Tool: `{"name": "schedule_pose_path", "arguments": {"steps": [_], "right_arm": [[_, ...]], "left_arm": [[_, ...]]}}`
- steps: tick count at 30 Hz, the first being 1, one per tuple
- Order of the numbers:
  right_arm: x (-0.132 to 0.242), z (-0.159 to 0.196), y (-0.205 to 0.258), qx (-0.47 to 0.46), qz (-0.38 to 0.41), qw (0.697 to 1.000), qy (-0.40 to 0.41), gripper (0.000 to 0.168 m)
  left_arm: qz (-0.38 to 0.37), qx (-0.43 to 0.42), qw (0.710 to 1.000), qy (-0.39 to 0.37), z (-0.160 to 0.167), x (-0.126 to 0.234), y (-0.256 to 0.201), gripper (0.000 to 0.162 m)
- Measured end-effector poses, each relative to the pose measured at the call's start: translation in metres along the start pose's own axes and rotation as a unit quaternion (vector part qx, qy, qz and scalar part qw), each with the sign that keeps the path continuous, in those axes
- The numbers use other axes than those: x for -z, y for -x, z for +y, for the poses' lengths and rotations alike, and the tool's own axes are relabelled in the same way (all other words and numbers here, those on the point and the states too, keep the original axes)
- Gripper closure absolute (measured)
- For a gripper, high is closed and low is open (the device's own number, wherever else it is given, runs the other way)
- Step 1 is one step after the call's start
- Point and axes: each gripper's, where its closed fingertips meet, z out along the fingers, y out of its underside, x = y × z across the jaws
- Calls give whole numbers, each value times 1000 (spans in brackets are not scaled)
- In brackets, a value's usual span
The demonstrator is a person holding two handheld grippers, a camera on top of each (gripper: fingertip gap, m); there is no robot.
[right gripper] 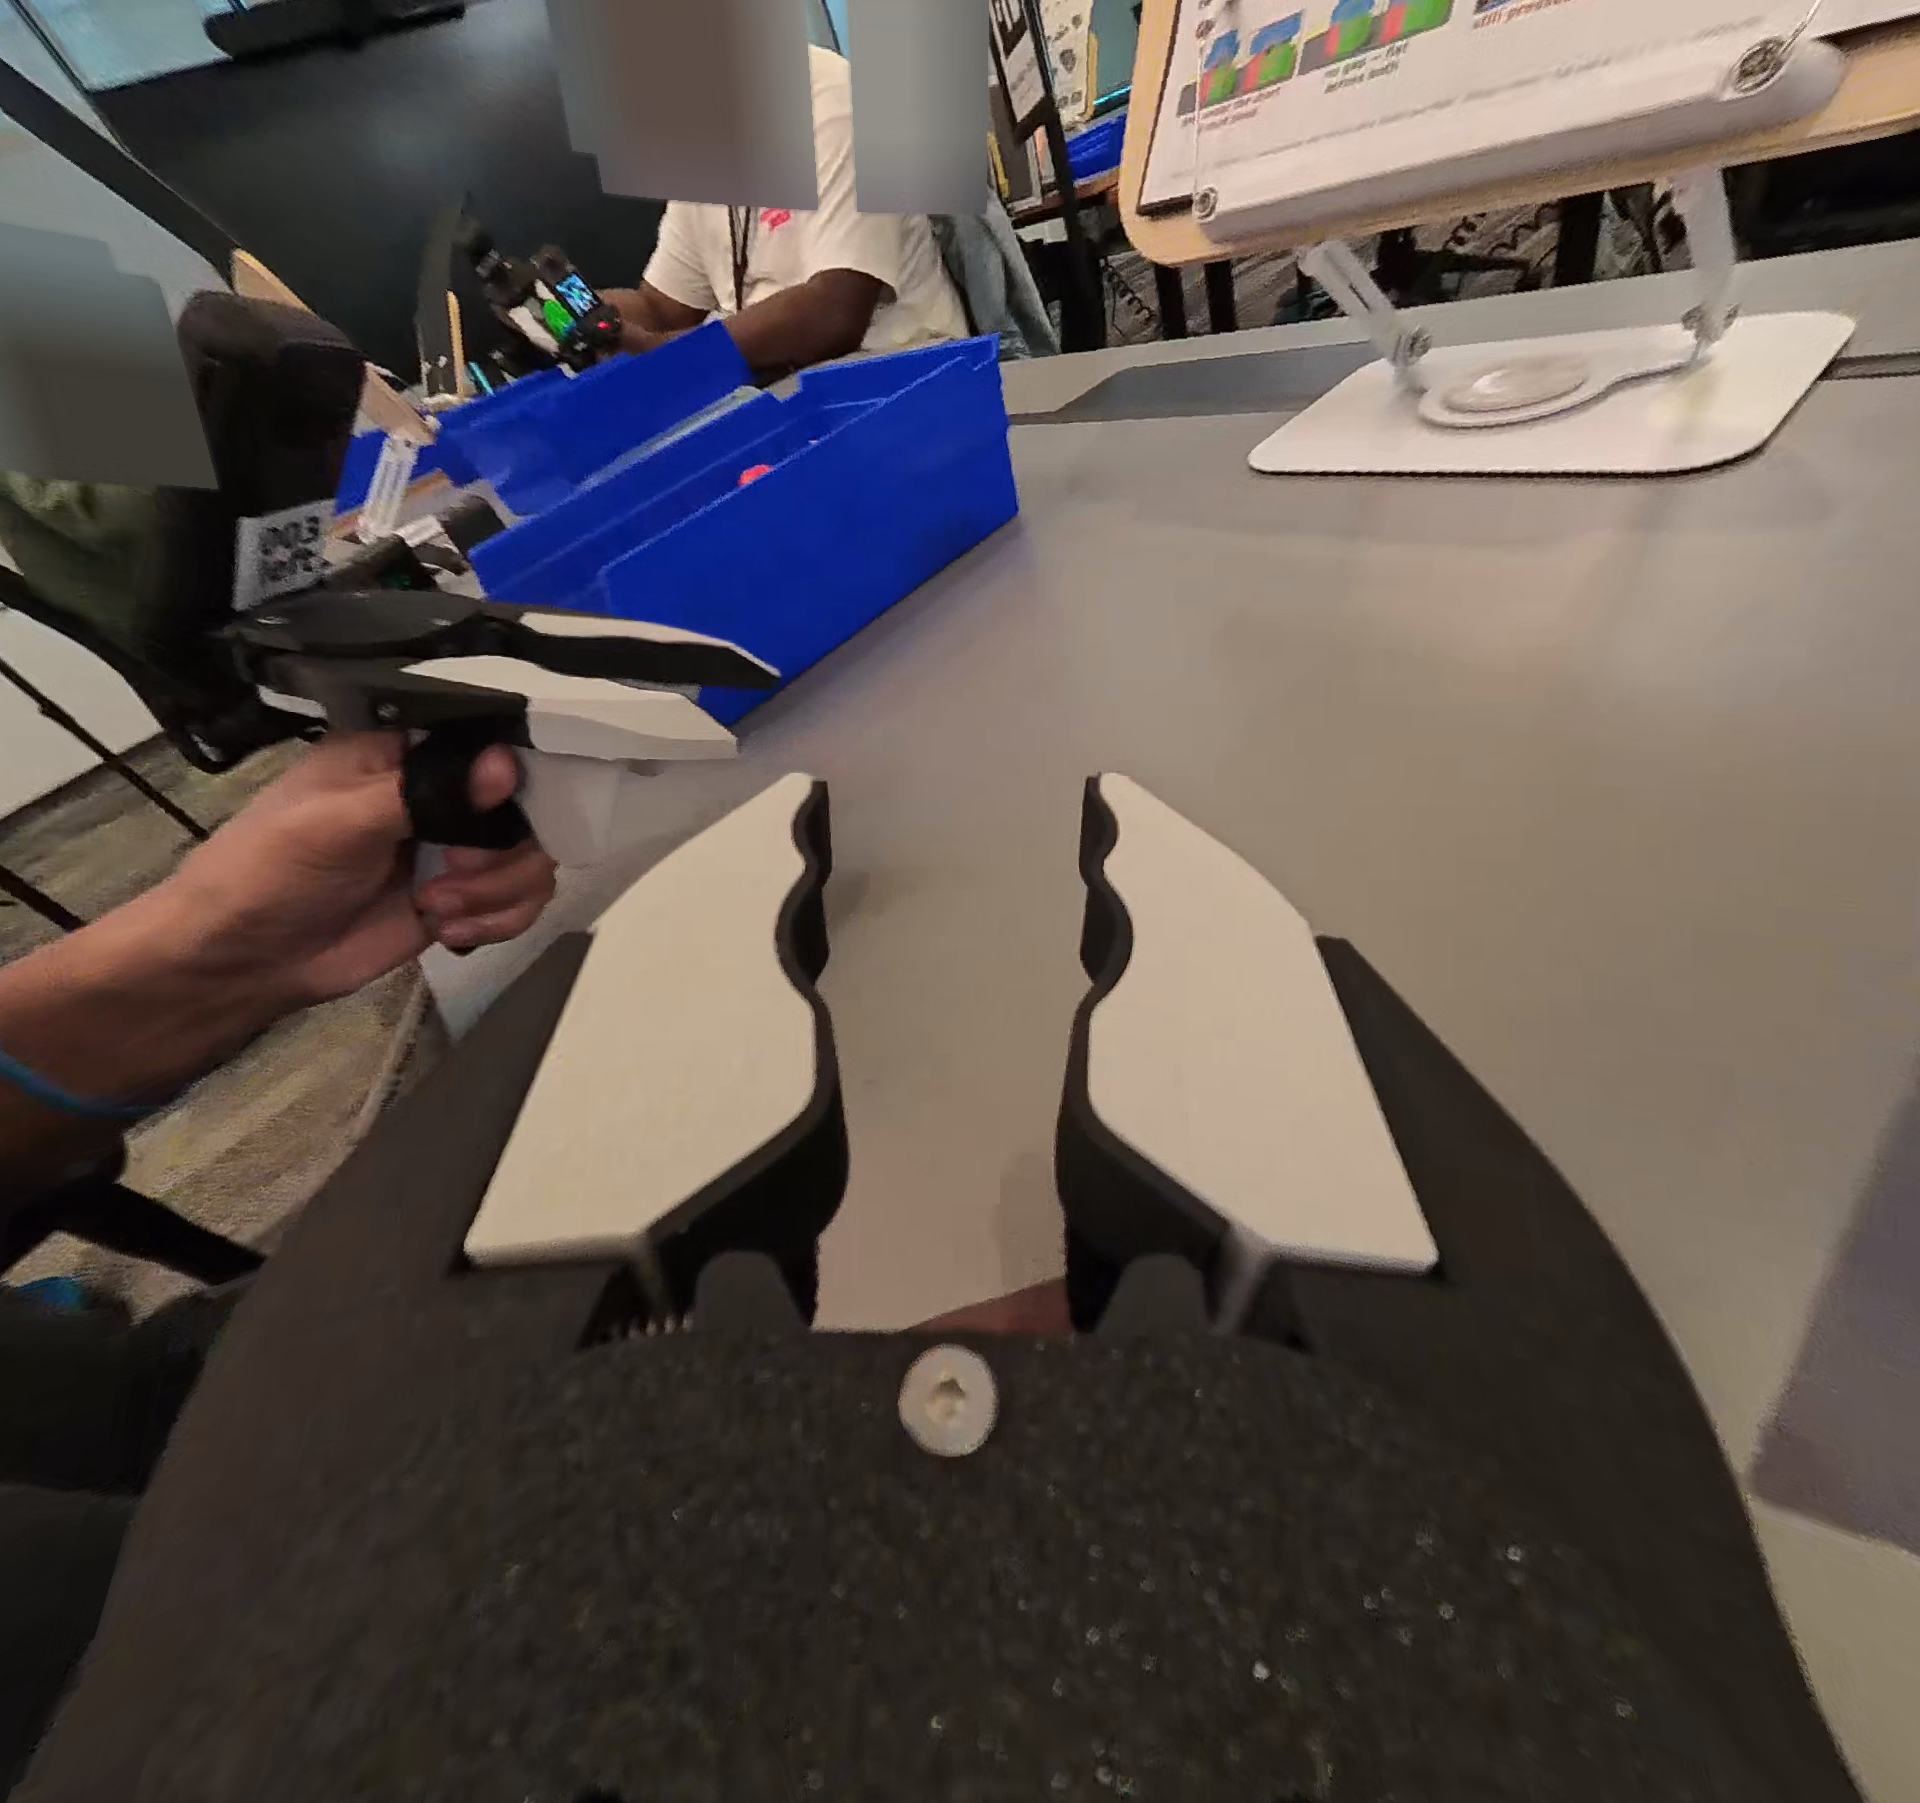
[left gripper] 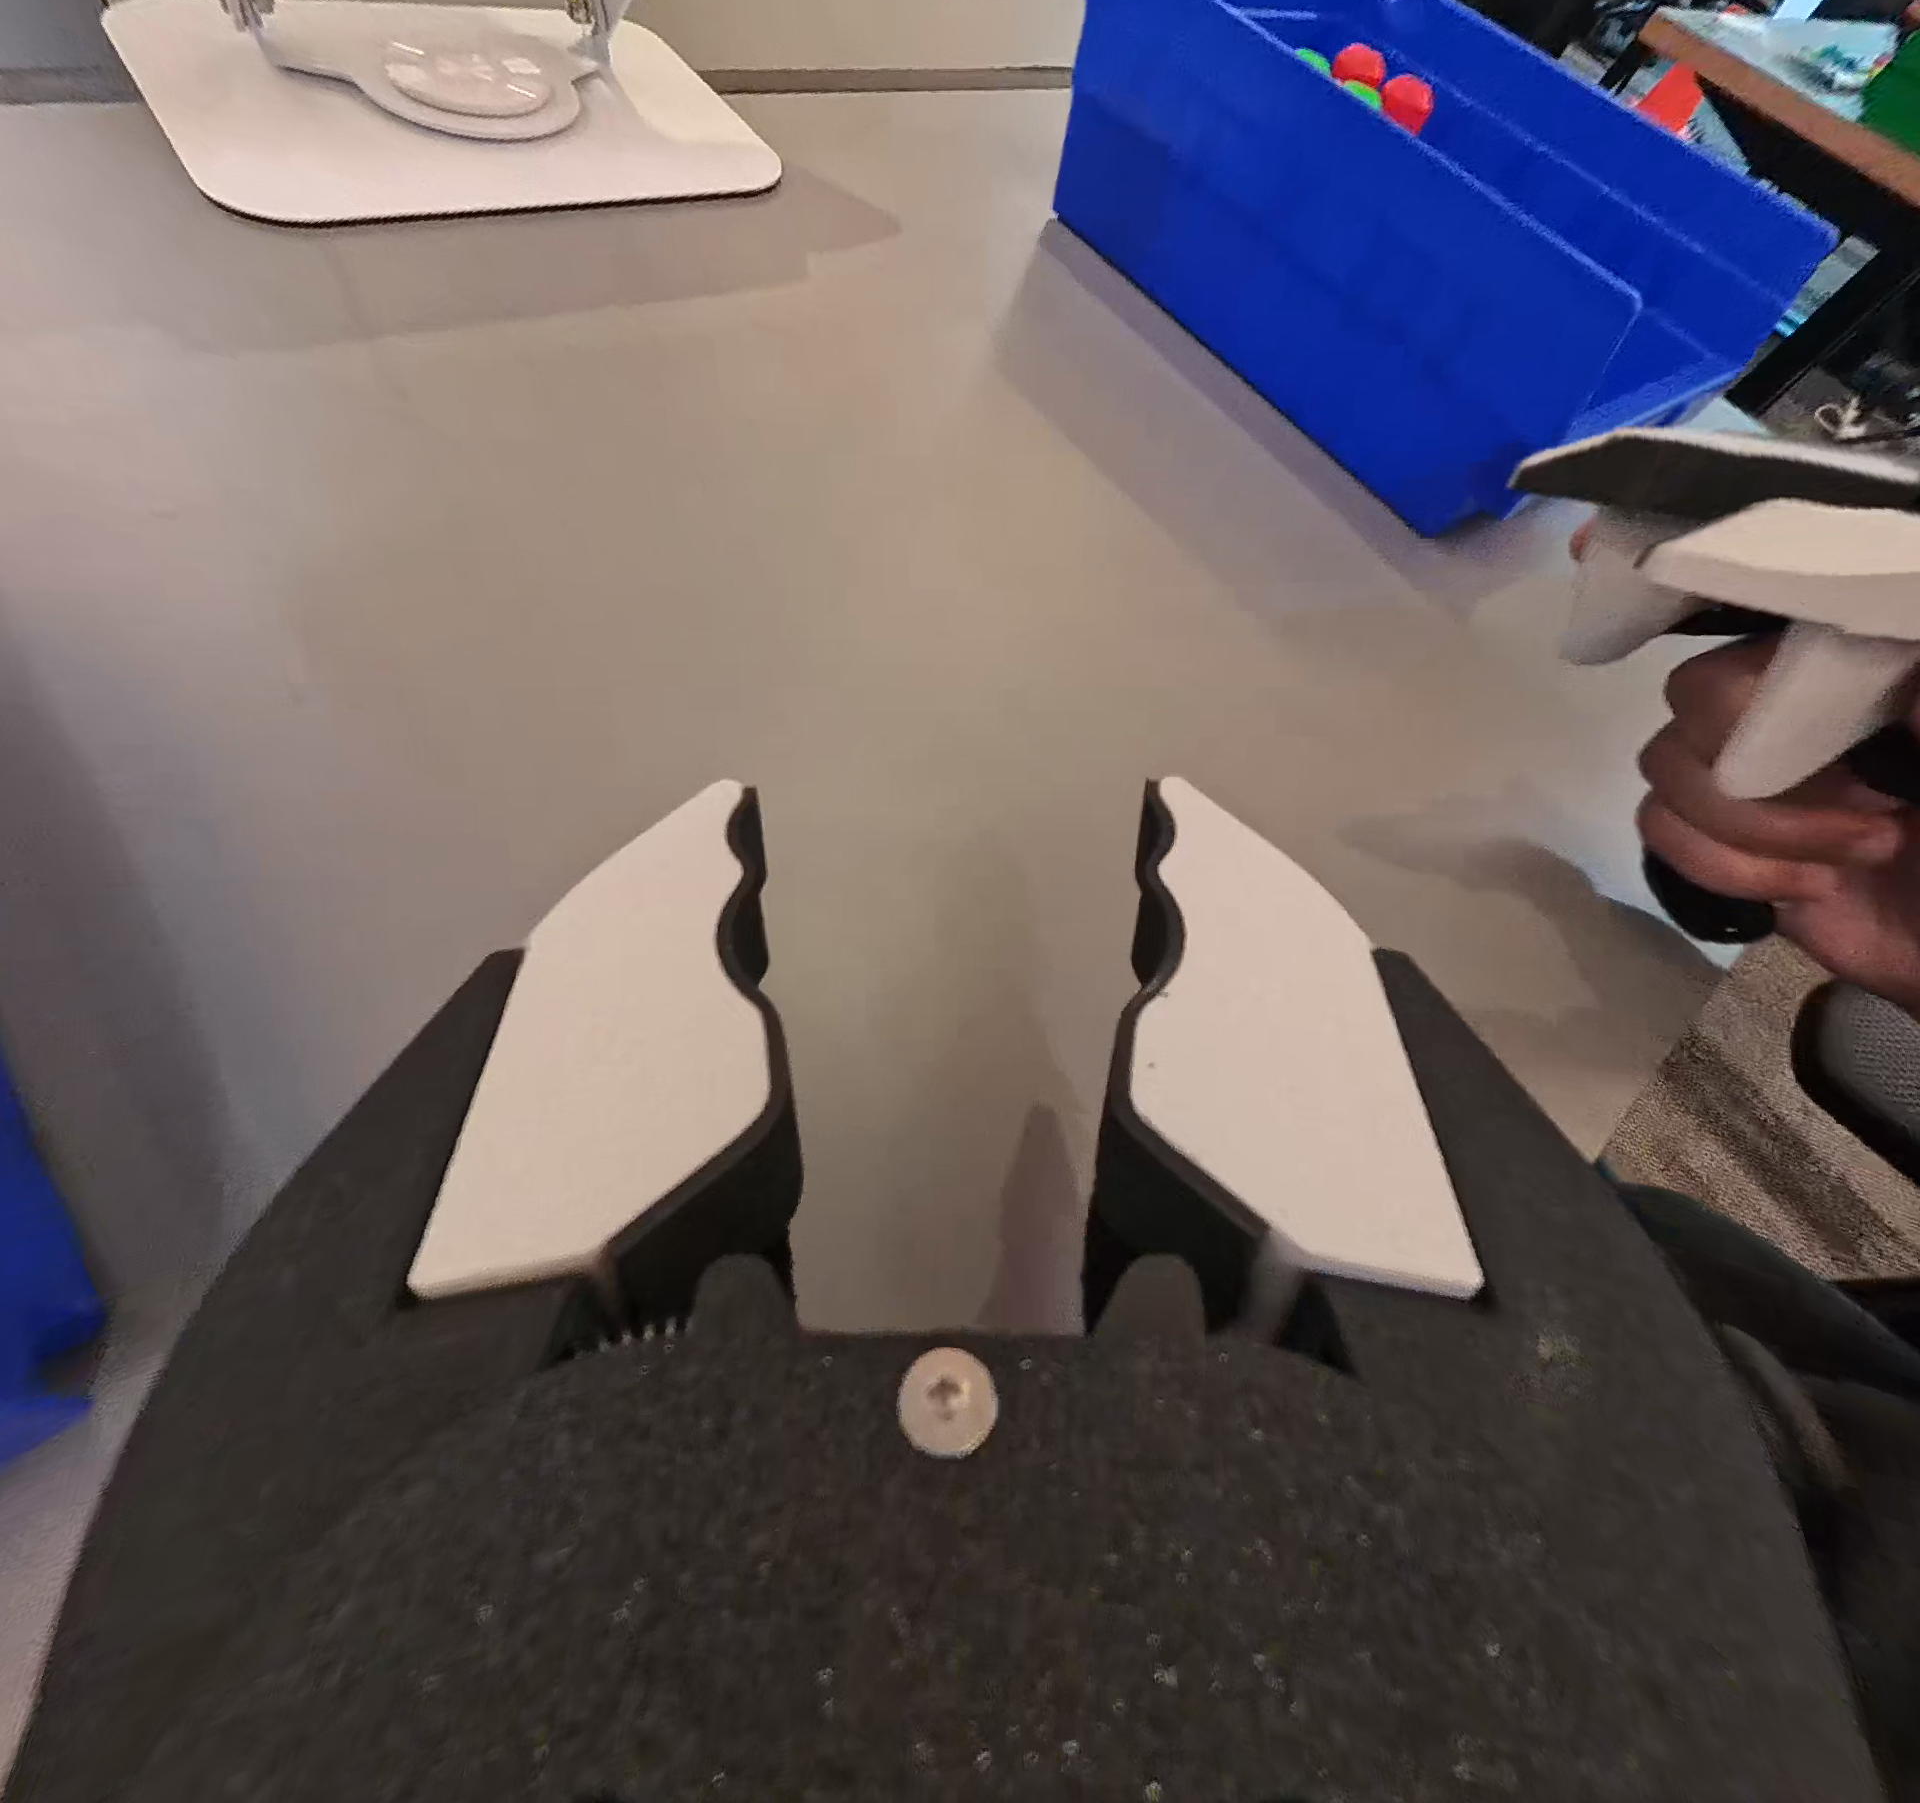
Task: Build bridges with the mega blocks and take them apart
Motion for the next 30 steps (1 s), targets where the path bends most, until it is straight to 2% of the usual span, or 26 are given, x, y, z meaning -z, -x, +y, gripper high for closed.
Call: {"name": "schedule_pose_path", "arguments": {"steps": [3, 6, 10, 19, 23, 28, 30], "right_arm": [[-9, 11, -6, -6, 3, 1000, 31, 120], [-19, -1, -2, -17, -13, 1000, 23, 122], [-29, -4, -3, 21, 5, 999, 40, 120], [-27, 10, -7, 8, 4, 999, 45, 122], [-25, 5, -12, 16, 11, 999, 41, 123], [-22, 2, -8, -8, -9, 1000, 29, 124], [-20, 2, -6, -11, -12, 999, 28, 124]], "left_arm": [[-14, -16, 1000, 7, 0, -2, 6, 93], [-36, -9, 999, -2, -1, 5, 14, 94], [-37, -2, 999, 14, 12, 8, 14, 92], [-20, -13, 1000, 6, 6, 16, 2, 93], [-9, -15, 1000, 0, -1, 19, -5, 93], [14, -22, 1000, 13, 5, 15, -22, 93], [-4, -44, 999, 20, 0, 23, -18, 93]]}}
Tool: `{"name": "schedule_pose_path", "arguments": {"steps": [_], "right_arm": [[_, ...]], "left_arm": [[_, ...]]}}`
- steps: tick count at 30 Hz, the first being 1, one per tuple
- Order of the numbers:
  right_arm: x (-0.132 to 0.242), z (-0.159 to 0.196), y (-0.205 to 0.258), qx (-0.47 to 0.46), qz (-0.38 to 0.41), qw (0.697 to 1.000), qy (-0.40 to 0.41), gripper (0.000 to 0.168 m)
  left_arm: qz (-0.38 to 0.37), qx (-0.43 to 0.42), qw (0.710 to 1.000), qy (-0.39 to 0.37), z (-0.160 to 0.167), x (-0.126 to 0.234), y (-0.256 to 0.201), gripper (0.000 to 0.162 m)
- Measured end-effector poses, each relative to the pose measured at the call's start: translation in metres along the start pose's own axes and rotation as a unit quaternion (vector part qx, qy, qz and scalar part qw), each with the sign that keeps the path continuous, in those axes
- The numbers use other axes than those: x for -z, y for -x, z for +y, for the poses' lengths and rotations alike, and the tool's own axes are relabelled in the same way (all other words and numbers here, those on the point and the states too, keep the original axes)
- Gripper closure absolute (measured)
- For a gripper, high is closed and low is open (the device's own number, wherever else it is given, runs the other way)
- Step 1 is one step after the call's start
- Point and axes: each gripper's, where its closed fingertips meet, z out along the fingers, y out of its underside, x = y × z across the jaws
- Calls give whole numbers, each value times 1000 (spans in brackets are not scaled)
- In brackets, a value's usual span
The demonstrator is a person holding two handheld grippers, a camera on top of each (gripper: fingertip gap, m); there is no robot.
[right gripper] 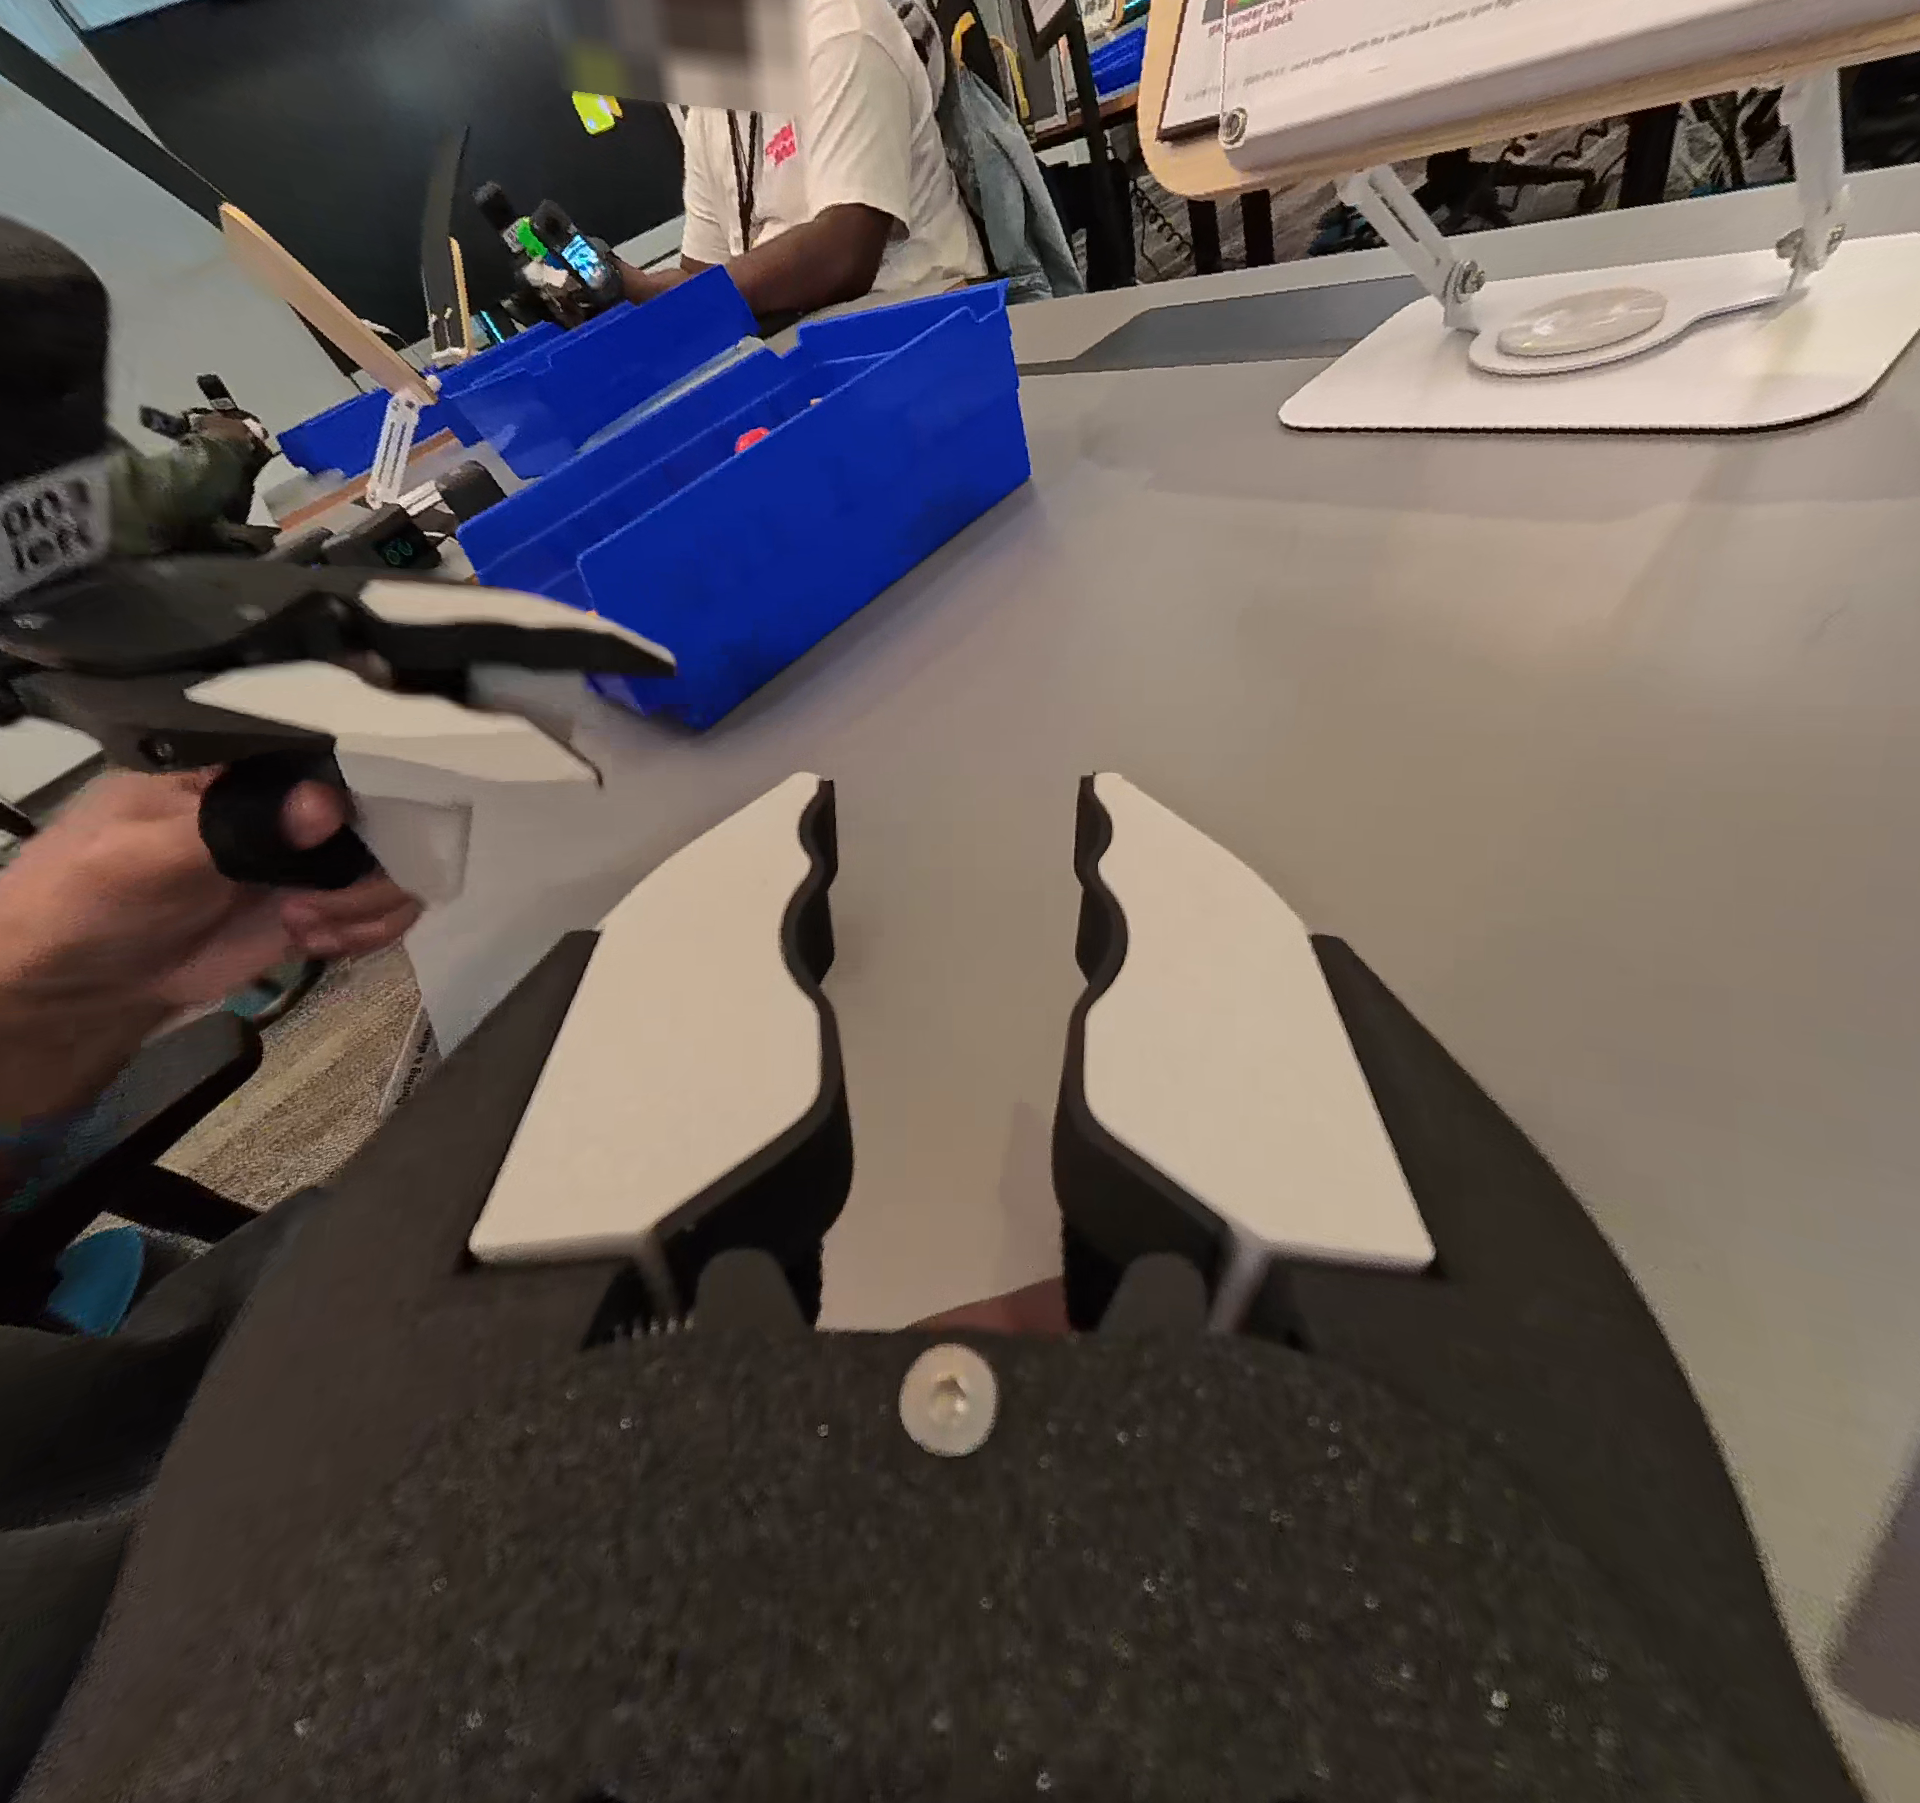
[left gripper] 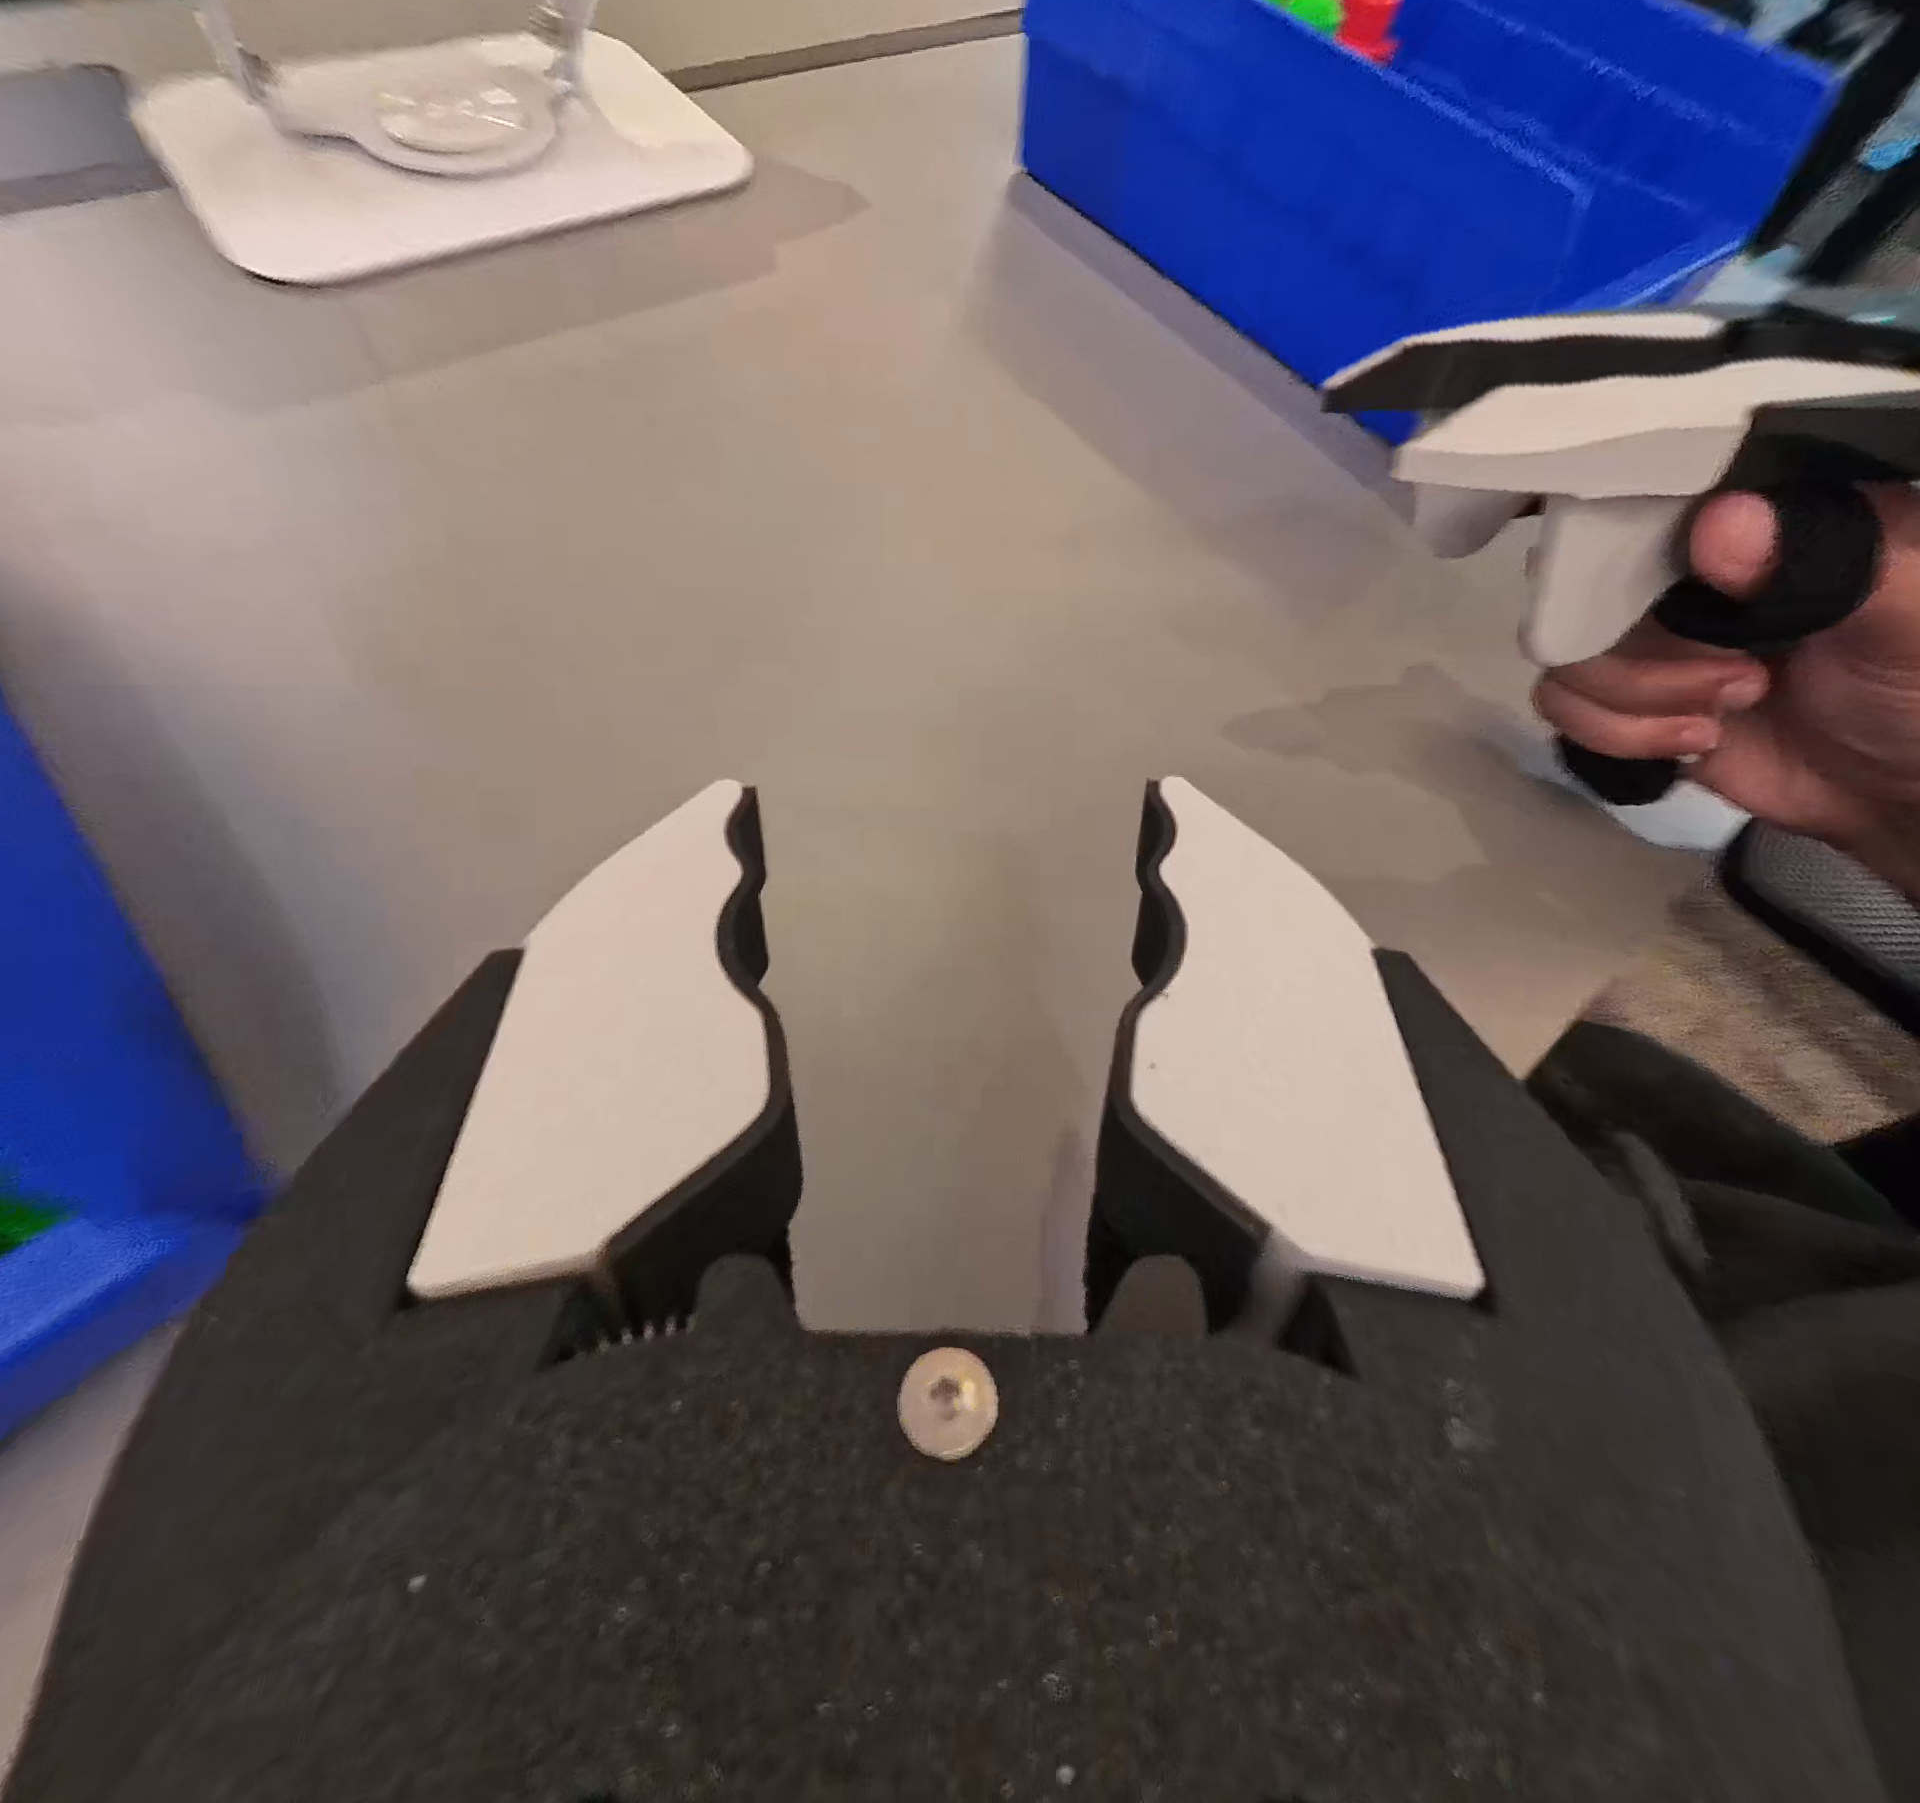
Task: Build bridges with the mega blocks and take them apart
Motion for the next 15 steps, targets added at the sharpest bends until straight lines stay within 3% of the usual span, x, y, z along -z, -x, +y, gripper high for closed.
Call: {"name": "schedule_pose_path", "arguments": {"steps": [5, 9, 13, 15], "right_arm": [[-1, 3, 0, 18, 4, 1000, 13, 124], [-5, 7, -5, 27, 11, 999, 26, 124], [-7, 7, -2, 12, -4, 1000, 25, 125], [-7, 7, -2, 10, -5, 1000, 27, 125]], "left_arm": [[-120, -71, 989, 40, -37, 69, 78, 90], [-210, -39, 963, 165, -30, 123, 169, 88], [-174, -9, 956, 235, -15, 124, 217, 99], [-168, -30, 945, 278, -7, 119, 244, 95]]}}
